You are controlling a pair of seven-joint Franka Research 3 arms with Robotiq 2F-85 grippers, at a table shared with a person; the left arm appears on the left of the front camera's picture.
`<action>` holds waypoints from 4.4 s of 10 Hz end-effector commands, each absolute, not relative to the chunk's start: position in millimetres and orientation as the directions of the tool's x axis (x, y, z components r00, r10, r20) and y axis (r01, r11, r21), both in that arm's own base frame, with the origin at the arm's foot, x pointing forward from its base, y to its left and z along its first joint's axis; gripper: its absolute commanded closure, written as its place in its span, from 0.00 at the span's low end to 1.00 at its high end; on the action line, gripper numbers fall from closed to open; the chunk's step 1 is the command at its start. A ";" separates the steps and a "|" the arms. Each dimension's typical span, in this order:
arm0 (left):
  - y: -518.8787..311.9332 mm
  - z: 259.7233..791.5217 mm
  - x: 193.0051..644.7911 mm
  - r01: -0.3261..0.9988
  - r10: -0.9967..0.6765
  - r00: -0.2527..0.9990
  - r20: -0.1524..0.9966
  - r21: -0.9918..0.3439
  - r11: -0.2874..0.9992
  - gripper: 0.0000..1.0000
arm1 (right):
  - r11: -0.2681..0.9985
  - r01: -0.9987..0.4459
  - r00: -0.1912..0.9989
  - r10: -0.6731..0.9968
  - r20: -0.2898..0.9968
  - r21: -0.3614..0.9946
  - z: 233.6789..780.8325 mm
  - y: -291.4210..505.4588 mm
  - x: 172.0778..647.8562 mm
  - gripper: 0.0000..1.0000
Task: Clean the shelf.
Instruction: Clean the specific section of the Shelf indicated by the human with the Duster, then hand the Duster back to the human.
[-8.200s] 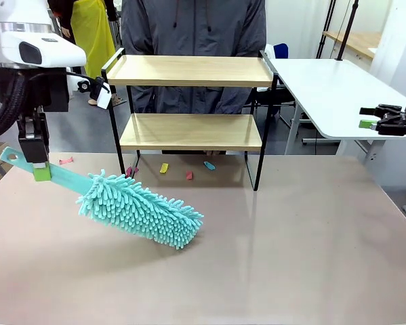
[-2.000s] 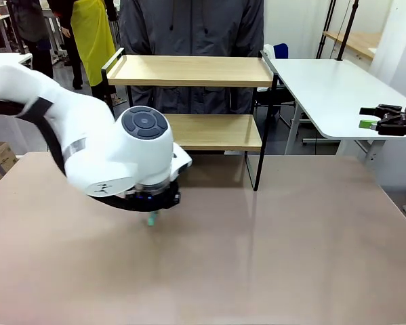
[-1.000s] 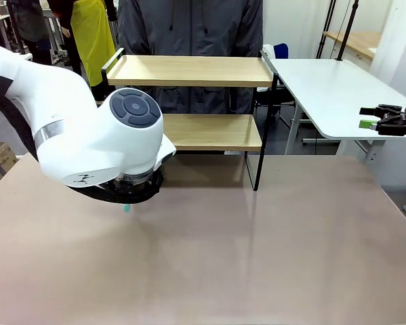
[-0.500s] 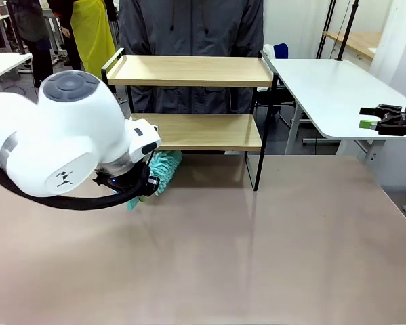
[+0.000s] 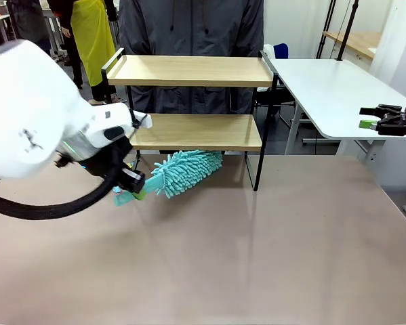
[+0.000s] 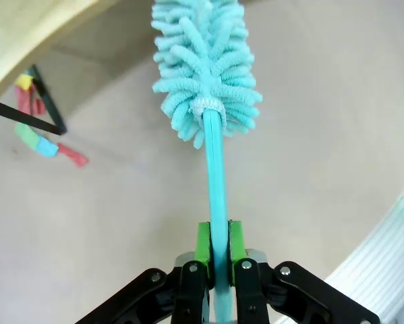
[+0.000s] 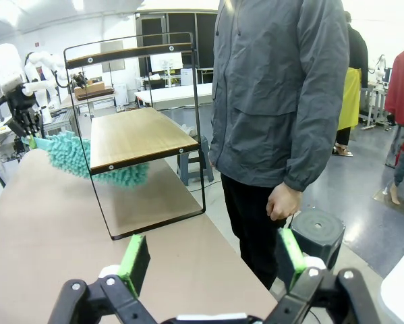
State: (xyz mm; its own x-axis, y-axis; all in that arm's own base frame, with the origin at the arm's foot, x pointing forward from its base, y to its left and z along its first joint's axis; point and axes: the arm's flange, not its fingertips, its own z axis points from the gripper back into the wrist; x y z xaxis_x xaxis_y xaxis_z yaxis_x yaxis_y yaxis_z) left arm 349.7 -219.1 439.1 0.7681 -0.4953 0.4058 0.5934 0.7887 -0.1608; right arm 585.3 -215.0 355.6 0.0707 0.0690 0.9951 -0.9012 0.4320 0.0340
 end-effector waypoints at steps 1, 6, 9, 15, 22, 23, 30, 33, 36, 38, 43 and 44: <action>-180.9 441.5 341.4 0.688 -0.578 0.713 0.398 -0.234 0.687 0.87 | 0.430 -0.902 0.067 0.069 0.995 0.031 357.7 -213.1 585.7 0.00; -139.4 535.9 304.4 0.733 -0.665 0.680 0.308 -0.276 0.622 0.87 | 0.430 -0.902 0.067 0.069 0.995 0.031 357.7 -213.1 585.7 0.00; -139.2 600.8 278.0 0.803 -0.791 0.595 0.140 -0.153 0.576 0.87 | 0.430 -0.902 0.067 0.069 0.995 0.031 357.7 -213.1 585.7 0.00; -144.6 618.3 259.1 0.809 -0.804 0.585 0.109 -0.142 0.570 0.87 | 0.430 -0.902 0.067 0.069 0.995 0.031 357.7 -213.1 585.7 0.00; -144.6 618.3 259.1 0.809 -0.804 0.585 0.109 -0.142 0.570 0.87 | 0.430 -0.902 0.067 0.069 0.995 0.031 357.7 -213.1 585.7 0.00; -144.6 618.3 259.1 0.809 -0.804 0.585 0.109 -0.142 0.570 0.87 | 0.430 -0.902 0.067 0.069 0.995 0.031 357.7 -213.1 585.7 0.00; -162.8 598.0 279.3 0.892 -0.849 0.453 0.273 -0.156 0.425 0.87 | 0.217 -0.965 0.168 0.071 0.983 0.150 437.2 -146.8 536.6 0.00; -180.7 566.4 304.0 0.935 -0.842 0.354 0.406 -0.185 0.304 0.87 | 0.080 -0.966 0.247 -0.010 0.969 0.247 474.6 -94.5 484.0 0.00; -195.5 542.2 322.6 0.968 -0.821 0.251 0.514 -0.156 0.198 0.87 | -0.041 -0.962 0.273 -0.053 0.960 0.271 480.9 -46.8 449.4 0.00; -200.4 527.6 326.8 0.980 -0.807 0.198 0.556 -0.095 0.175 0.87 | -0.052 -0.955 0.294 -0.073 0.953 0.291 467.3 -28.8 442.5 0.00; -202.0 528.0 331.2 0.980 -0.818 0.195 0.541 -0.070 0.187 0.87 | -0.067 -0.958 0.283 -0.055 0.957 0.280 461.0 -29.1 441.1 0.00; -202.0 528.0 331.2 0.980 -0.818 0.195 0.541 -0.070 0.187 0.87 | -0.065 -0.952 0.304 -0.069 0.950 0.300 453.4 -28.5 438.8 0.00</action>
State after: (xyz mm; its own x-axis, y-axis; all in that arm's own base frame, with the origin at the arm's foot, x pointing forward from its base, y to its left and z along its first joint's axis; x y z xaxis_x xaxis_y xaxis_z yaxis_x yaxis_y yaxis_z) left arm 331.7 -200.7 523.4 0.1759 -0.8234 0.5396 0.9833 0.1725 -0.0573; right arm 440.1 -29.1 455.5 0.2987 -0.0669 0.9520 -0.9534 -0.0645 0.2947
